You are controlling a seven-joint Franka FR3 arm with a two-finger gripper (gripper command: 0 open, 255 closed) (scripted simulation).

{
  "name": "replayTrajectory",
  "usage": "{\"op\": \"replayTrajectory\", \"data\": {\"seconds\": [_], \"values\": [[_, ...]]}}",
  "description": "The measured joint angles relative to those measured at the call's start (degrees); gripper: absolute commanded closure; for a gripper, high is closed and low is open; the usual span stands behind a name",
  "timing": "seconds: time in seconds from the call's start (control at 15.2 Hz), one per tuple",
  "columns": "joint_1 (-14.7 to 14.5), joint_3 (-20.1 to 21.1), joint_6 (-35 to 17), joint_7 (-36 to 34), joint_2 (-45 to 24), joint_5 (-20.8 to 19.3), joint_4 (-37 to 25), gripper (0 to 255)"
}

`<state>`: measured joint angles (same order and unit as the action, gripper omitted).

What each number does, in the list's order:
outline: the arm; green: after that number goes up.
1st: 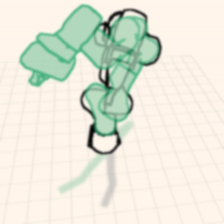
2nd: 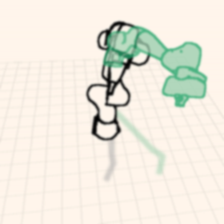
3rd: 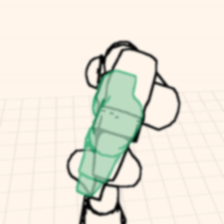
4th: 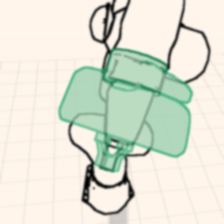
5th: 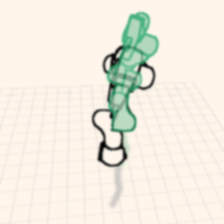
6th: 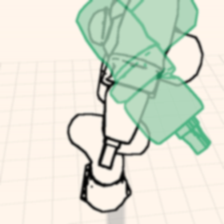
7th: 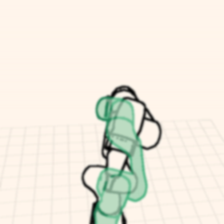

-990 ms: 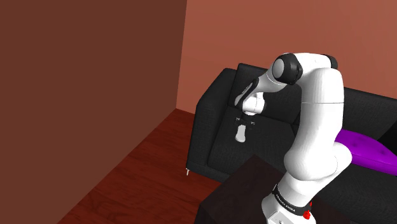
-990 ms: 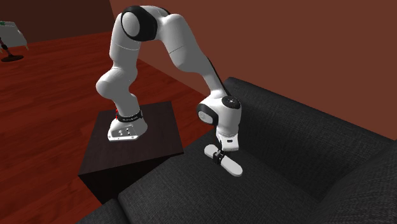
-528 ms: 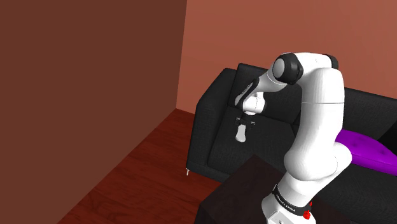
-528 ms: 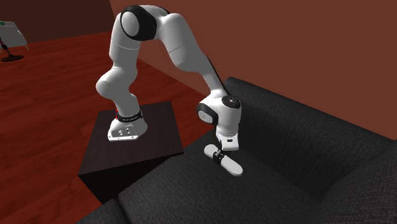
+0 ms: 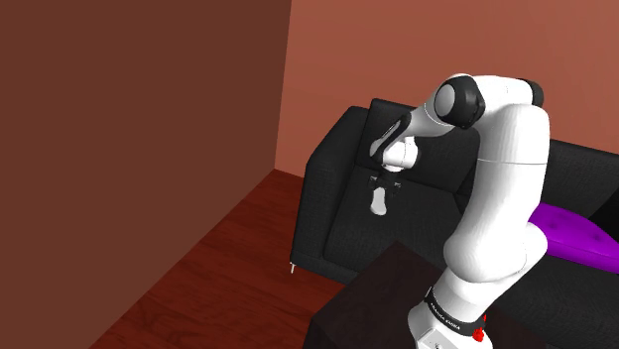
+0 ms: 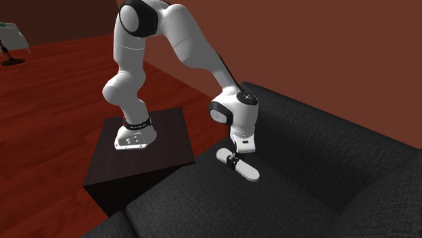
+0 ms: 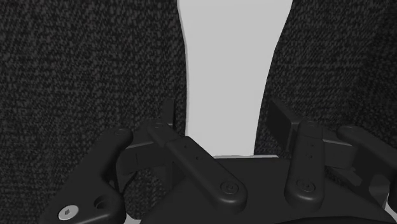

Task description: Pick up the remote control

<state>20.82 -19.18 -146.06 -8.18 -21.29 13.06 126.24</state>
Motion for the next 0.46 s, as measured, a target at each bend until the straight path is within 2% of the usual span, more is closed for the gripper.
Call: {"op": "replayTrajectory", "data": {"seconds": [0.46], "values": [[-1.1,-1.6,4.0,-1.9,4.3,-2.7,0.1,255]]}}
